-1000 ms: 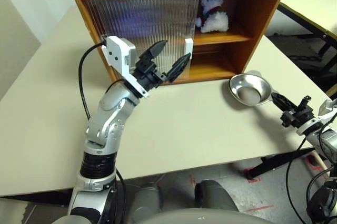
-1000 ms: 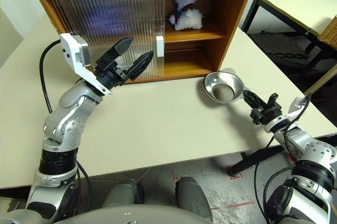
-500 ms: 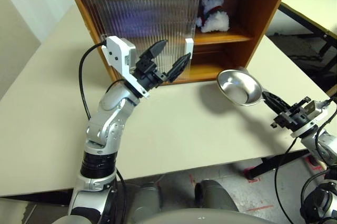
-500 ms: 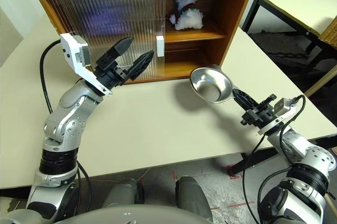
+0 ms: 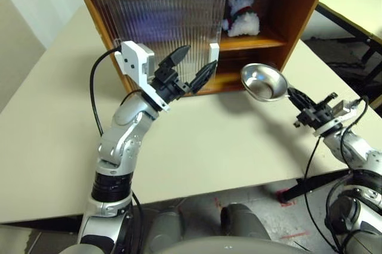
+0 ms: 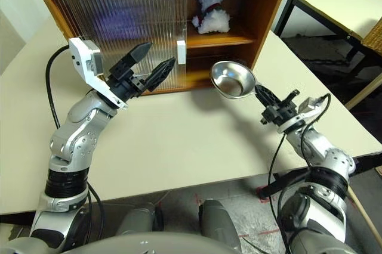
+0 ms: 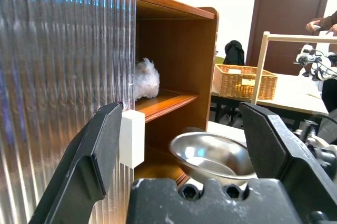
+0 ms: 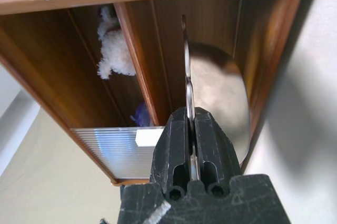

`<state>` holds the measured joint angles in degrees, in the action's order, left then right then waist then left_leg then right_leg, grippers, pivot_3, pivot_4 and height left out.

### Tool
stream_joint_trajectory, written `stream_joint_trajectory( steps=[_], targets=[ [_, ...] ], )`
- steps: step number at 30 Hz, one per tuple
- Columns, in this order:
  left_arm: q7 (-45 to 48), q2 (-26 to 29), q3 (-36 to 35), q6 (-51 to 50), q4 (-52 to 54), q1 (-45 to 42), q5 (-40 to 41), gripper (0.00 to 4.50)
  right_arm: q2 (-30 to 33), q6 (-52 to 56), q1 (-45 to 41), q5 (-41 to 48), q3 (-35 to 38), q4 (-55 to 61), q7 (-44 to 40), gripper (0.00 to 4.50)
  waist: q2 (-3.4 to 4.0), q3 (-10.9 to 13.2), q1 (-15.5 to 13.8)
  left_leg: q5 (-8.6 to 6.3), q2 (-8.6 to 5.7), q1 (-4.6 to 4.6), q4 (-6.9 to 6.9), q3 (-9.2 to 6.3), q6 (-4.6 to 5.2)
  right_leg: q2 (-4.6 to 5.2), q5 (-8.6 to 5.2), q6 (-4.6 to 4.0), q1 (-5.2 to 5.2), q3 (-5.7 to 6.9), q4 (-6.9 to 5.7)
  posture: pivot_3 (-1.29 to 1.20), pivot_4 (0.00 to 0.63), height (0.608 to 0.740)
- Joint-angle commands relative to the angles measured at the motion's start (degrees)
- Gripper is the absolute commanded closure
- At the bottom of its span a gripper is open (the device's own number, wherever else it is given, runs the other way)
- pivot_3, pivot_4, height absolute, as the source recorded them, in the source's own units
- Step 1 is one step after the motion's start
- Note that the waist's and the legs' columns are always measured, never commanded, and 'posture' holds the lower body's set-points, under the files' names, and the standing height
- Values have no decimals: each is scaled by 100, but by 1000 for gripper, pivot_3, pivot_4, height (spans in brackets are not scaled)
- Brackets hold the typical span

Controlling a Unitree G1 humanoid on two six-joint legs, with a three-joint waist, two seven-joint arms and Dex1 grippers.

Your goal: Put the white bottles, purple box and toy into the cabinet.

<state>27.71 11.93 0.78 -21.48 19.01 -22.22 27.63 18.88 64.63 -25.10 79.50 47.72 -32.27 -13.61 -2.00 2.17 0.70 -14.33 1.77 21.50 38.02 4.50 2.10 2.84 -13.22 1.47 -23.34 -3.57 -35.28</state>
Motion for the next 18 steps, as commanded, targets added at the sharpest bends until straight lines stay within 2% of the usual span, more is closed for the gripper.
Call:
stream_joint_trajectory(
  steps=[1, 18],
  targets=[
    [-38, -6, 37, 25, 2, 13, -56, 0, -71, -377, -322, -241, -155, -348, -153, 4457, 0, 0, -7, 0, 0, 1, 0, 0, 0, 0, 0, 0, 0, 0, 1, 101, 0, 740],
    [-250, 92, -66, -23, 263, 195, -100, 0, -88, -2474, -2029, -1812, -450, -2879, -1120, 4457, 1, 0, -48, 0, 0, 2, -1, -2, 0, 0, 2, 3, -1, 2, 0, 173, 0, 740]
  ],
)
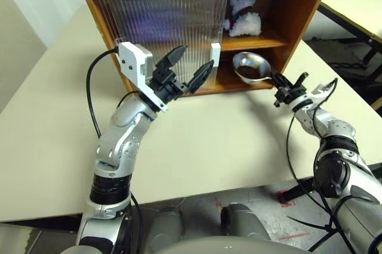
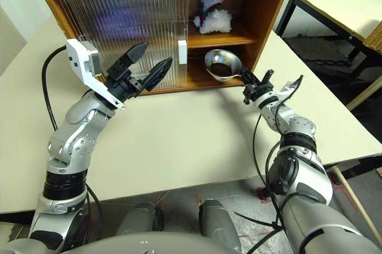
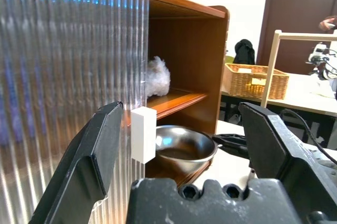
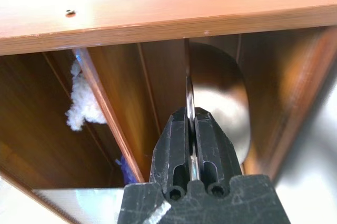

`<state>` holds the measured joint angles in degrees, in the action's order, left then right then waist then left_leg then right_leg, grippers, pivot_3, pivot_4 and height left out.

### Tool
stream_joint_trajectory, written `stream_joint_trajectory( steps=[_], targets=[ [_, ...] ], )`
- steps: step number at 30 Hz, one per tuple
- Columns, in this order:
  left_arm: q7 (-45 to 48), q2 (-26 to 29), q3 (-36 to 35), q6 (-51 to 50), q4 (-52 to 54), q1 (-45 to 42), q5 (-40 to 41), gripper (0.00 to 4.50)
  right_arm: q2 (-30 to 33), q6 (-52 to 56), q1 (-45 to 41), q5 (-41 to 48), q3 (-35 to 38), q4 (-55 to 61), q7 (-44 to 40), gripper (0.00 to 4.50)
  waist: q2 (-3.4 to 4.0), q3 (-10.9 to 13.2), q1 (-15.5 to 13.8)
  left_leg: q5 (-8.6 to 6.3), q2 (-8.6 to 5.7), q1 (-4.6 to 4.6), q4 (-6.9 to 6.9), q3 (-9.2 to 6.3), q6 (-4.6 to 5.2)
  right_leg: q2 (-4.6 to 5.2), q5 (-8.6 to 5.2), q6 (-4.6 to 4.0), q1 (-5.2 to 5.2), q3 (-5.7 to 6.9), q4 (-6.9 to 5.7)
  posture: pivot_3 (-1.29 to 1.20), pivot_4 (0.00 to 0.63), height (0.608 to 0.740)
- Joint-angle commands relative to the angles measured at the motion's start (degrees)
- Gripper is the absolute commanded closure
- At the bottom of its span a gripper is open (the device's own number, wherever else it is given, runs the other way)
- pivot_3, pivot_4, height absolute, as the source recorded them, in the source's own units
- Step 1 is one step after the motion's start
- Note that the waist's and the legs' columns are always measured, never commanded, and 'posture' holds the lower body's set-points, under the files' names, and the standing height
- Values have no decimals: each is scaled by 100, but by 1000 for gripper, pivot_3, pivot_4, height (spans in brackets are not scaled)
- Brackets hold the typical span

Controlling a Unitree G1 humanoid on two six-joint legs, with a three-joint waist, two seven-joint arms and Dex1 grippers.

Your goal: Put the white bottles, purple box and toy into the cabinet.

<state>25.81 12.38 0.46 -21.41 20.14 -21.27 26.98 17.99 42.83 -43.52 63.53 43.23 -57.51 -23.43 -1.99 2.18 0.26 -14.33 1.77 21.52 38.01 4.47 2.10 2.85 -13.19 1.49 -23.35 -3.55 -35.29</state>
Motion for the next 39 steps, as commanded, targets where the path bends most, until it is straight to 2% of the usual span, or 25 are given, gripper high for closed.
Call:
stream_joint_trajectory(
  steps=[1, 12, 21, 37, 39],
  targets=[
    [-84, 55, -45, -29, 166, 112, -38, 0, -16, -390, -266, -276, 10, -475, -166, 4457, 0, 0, -14, 0, 0, 0, 0, 0, 0, 0, 0, 0, 0, 0, 1, 183, 0, 740],
    [-321, 174, -179, -166, 484, 301, 1, 0, -411, -1475, -934, -522, 365, -1372, -114, 4457, 0, 1, -190, 0, 4, 4, -3, -4, 0, 2, 2, -4, -4, 4, 0, 241, 0, 740],
    [-439, 249, -234, -296, 631, 300, 38, 0, -566, -2272, -1150, -767, 548, -1646, 90, 4457, 0, 1, -453, -1, 5, 17, -4, -8, -1, 7, 10, -16, -12, 10, 5, 258, 0, 740],
    [-422, 238, -227, -315, 546, 159, 24, 0, -509, -2918, -1105, -1062, 599, -1717, 222, 4457, 1, 0, -460, 0, 5, 31, -4, -13, -1, 9, 15, -25, -20, 15, 7, 240, 0, 740],
    [-408, 238, -225, -312, 522, 133, 26, 0, -507, -3006, -1093, -1120, 589, -1722, 290, 3838, 1, 0, -458, 0, 5, 30, -4, -13, -1, 9, 15, -25, -20, 15, 7, 238, 0, 740]
  ],
)
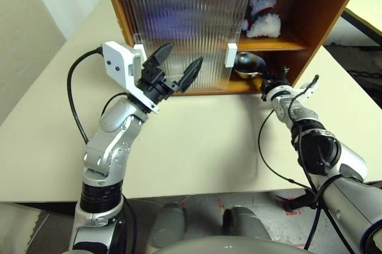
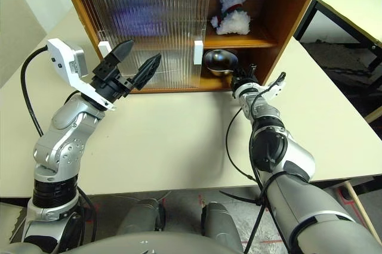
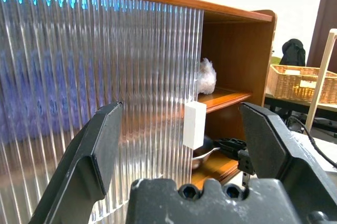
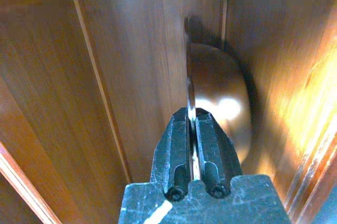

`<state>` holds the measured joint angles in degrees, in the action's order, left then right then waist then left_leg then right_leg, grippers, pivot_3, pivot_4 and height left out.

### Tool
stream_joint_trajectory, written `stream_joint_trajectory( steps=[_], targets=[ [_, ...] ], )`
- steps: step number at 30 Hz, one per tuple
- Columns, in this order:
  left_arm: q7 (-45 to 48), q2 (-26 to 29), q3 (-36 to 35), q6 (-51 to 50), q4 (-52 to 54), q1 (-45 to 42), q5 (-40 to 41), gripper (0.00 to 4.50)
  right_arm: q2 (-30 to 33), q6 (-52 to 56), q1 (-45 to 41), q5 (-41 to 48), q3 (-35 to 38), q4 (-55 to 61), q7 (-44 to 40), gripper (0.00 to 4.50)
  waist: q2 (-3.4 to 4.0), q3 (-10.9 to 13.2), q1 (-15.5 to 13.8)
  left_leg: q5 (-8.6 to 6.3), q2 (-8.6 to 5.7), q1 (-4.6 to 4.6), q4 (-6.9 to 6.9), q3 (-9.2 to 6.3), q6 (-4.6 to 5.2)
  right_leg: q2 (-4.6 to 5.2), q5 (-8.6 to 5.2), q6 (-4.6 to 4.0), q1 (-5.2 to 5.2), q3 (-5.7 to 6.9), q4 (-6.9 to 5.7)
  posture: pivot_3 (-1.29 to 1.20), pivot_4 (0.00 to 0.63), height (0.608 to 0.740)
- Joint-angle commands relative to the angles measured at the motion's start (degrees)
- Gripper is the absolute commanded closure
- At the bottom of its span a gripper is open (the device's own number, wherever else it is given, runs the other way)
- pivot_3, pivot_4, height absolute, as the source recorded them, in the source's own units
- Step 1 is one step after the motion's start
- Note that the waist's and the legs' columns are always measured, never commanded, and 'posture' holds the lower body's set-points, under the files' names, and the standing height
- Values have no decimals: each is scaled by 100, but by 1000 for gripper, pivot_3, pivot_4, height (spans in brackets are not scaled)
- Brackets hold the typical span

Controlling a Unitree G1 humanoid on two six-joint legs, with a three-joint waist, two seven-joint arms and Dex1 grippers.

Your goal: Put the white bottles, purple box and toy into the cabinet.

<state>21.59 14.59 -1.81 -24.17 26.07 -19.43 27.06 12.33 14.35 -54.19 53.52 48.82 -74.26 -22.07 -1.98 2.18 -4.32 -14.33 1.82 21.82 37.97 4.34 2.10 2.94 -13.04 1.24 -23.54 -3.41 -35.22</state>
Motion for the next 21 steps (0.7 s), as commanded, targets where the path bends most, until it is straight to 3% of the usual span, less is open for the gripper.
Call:
stream_joint_trajectory(
  steps=[1, 11, 21],
  targets=[
    [19, 17, 3, -35, -83, -65, 17, 0, 60, -201, -26, -142, 33, -47, 176, 3562, 0, 0, 4, 0, 0, 0, 0, 0, 0, 0, 0, 0, 0, 0, 0, 237, 0, 740],
    [53, -64, 61, 20, -175, -120, 2, 0, 184, -326, 63, -245, 58, -20, 335, 44, -1, -1, 17, 0, 0, 0, 0, 0, 0, 0, 0, -1, 0, 0, 1, 217, 0, 740],
    [169, -211, 160, 204, -419, -198, -33, 0, 404, 266, 474, -208, 40, 298, 45, 44, -3, -2, 34, 0, -1, 0, 1, 1, 0, 0, 0, -1, 2, -1, 6, 175, 0, 740]
  ],
)
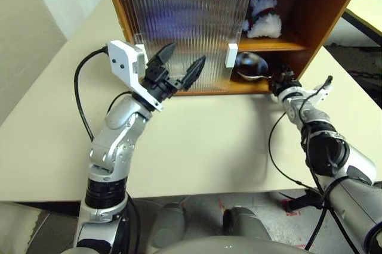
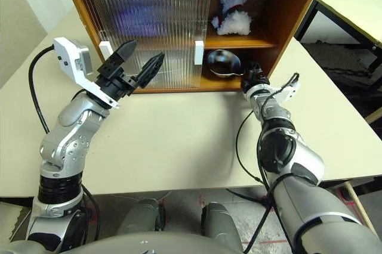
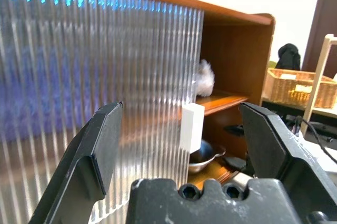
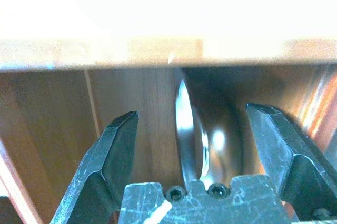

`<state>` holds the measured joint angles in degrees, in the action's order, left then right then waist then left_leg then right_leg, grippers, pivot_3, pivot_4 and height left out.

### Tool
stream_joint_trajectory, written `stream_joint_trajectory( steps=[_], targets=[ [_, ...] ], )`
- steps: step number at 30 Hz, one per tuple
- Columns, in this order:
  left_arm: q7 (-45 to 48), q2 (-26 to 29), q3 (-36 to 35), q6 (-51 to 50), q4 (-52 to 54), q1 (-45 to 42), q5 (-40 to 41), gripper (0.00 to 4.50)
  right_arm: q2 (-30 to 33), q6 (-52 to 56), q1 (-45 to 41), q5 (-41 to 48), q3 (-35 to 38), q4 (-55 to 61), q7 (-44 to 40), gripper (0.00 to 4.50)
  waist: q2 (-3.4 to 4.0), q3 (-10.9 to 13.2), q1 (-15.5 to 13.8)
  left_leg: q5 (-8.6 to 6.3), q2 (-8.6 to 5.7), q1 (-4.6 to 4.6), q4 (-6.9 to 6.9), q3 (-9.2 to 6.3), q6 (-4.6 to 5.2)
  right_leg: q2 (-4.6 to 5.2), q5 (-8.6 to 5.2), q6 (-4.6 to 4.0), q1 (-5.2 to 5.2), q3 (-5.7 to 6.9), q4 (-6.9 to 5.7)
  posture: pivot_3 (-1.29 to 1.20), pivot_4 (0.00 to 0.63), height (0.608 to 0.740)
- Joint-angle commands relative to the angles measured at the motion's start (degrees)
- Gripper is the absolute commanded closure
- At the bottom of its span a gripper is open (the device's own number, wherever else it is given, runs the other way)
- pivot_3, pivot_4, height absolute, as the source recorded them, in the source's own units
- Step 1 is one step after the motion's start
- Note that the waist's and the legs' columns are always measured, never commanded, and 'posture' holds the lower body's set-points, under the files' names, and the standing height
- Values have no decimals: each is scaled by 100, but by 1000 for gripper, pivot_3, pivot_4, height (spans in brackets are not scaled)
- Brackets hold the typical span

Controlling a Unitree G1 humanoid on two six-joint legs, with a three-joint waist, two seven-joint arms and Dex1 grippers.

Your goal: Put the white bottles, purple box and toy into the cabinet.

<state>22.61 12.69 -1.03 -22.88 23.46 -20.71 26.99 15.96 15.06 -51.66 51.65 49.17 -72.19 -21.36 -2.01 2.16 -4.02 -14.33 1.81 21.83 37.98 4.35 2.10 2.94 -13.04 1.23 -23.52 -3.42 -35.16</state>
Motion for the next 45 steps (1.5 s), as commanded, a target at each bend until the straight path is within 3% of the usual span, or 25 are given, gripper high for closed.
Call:
stream_joint_trajectory(
  steps=[1, 6, 11, 15, 20, 23, 33, 45],
  targets=[
    [84, -31, 84, 92, -186, -80, -34, 0, 40, 280, 271, -16, -5, 154, -69, 44, 0, 0, 7, 0, 0, 0, 0, 0, 0, 0, 0, 0, 0, 0, 0, 172, 0, 740],
    [170, -50, 93, 176, -324, -147, -37, 0, -52, 1151, 612, 63, -197, 942, -438, 44, 0, 0, 37, 0, 0, -1, 1, 0, 0, -1, 1, -1, 0, 0, -2, 150, 0, 740],
    [242, -56, 105, 220, -406, -186, -37, 0, -400, 1802, 1395, -91, -1024, 2951, -838, 44, 4, -2, 103, 0, 2, 4, 0, -1, 0, -1, 0, 1, -4, 0, -2, 134, 0, 740],
    [290, -52, 84, 268, -495, -226, -34, 0, -532, 1224, 2423, -1094, -2406, 5371, -884, 44, 12, -6, 161, 0, 2, 19, 2, -10, 0, 0, -6, 10, -16, 5, -11, 130, 0, 740],
    [297, -38, 75, 277, -473, -164, -27, 0, -65, -497, 3327, -3154, -4191, 6827, -1213, 44, 13, -7, 197, -1, -1, 28, 9, -5, -2, 1, -13, 22, -37, 4, -24, 122, 0, 740],
    [305, -27, 63, 279, -489, -168, -27, 0, 38, -1183, 3549, -3748, -4757, 7170, -1271, 693, 11, -6, 234, -1, -7, 27, 12, -1, -3, 0, -15, 23, -38, 3, -26, 123, 0, 740],
    [301, 1, 13, 291, -512, -173, -39, 0, -351, -965, 2986, -4159, -5532, 7614, -977, 4468, 8, -4, 292, 1, -6, 22, 22, -3, 0, -2, -6, 9, -38, 2, -37, 138, 0, 740],
    [181, -13, 2, 318, -419, -123, -85, 0, -1259, -1402, 1823, -5014, -5988, 5857, -27, 4468, 4, -6, 258, 2, -7, 23, 22, -4, -1, -1, 4, -8, -38, 4, -38, 180, 0, 740]
  ],
)
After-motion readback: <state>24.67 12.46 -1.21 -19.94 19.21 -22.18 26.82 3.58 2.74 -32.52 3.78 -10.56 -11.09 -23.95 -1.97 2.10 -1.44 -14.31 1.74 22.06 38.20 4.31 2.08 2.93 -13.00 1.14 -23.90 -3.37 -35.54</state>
